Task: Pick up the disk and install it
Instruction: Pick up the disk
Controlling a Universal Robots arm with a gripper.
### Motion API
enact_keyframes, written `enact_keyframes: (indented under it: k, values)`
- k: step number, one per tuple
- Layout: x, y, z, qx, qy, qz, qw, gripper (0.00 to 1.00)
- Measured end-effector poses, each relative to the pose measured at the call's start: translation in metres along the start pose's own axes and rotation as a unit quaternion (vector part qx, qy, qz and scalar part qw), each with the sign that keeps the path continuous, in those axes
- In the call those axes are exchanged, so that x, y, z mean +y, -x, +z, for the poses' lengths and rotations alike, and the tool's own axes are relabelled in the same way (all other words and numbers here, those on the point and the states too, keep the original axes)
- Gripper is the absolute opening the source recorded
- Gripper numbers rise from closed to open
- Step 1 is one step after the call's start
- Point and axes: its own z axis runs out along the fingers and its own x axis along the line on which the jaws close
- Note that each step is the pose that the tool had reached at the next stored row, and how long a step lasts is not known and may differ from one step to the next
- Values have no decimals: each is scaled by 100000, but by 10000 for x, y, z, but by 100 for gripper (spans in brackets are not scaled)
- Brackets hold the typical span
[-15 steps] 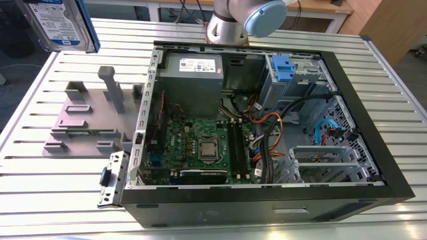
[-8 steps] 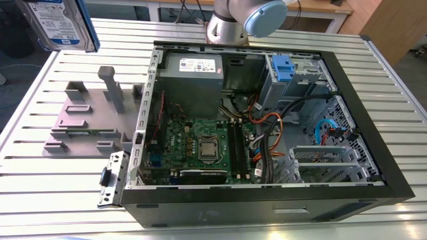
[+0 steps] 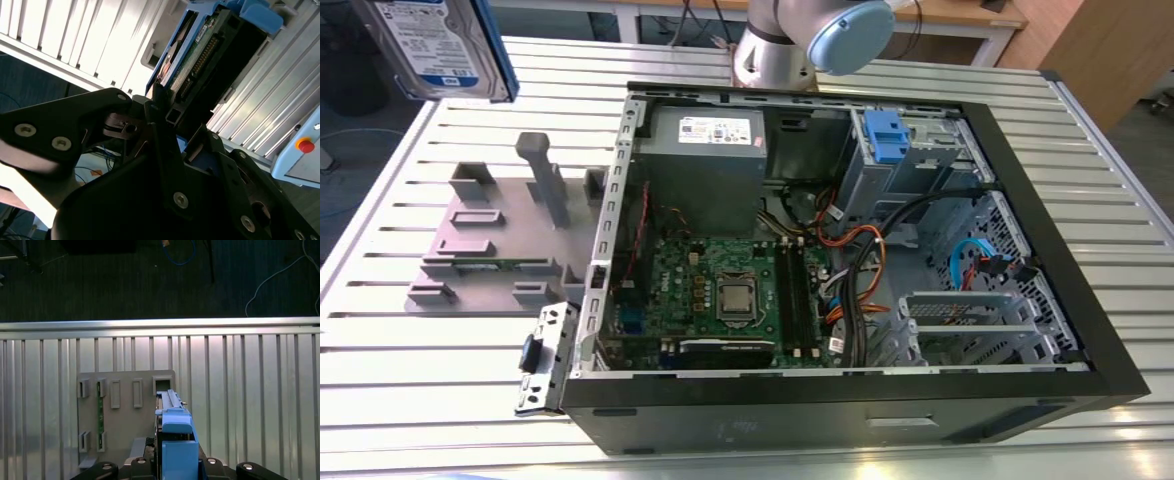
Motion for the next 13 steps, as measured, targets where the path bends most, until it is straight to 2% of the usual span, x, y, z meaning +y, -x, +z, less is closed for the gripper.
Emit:
enact_keyframes:
  k: [13]
  values:
    - [0,2,-72,0,0,-3,100000,36]
